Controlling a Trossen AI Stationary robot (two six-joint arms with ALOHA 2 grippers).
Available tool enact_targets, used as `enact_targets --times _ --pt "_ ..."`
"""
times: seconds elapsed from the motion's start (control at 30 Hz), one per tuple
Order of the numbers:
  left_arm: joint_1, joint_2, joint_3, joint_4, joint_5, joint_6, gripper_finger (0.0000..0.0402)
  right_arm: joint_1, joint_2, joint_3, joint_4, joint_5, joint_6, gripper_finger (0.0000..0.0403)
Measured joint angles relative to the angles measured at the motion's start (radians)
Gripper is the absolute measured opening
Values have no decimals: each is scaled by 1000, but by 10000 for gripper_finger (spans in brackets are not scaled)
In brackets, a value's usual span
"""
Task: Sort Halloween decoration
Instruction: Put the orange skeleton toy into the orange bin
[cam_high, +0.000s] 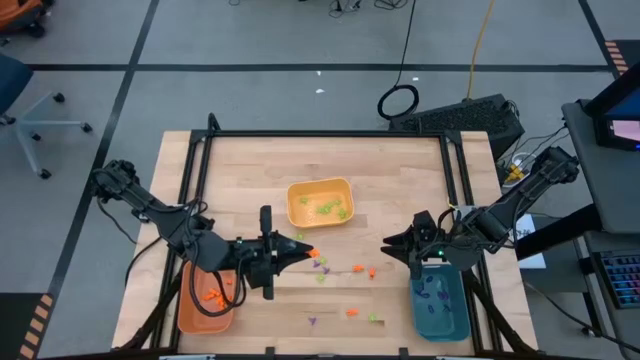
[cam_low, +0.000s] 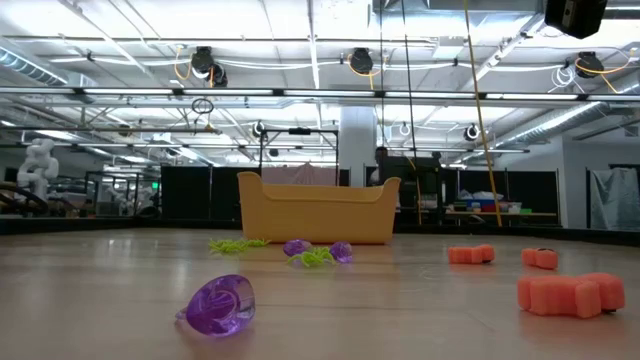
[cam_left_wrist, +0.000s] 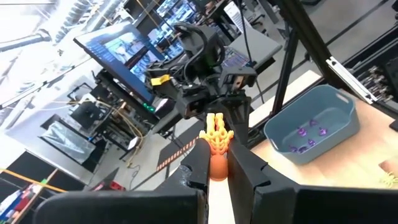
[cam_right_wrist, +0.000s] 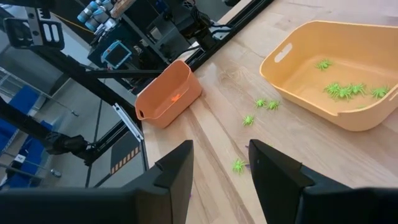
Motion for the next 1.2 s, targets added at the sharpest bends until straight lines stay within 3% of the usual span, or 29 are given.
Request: enact_targets --times 0.83,1.2 --pt "0 0 0 -1 0 -16 27 0 0 0 0 0 0 141" --pt "0 0 0 -2 0 -248 27 0 0 0 0 0 0 141"
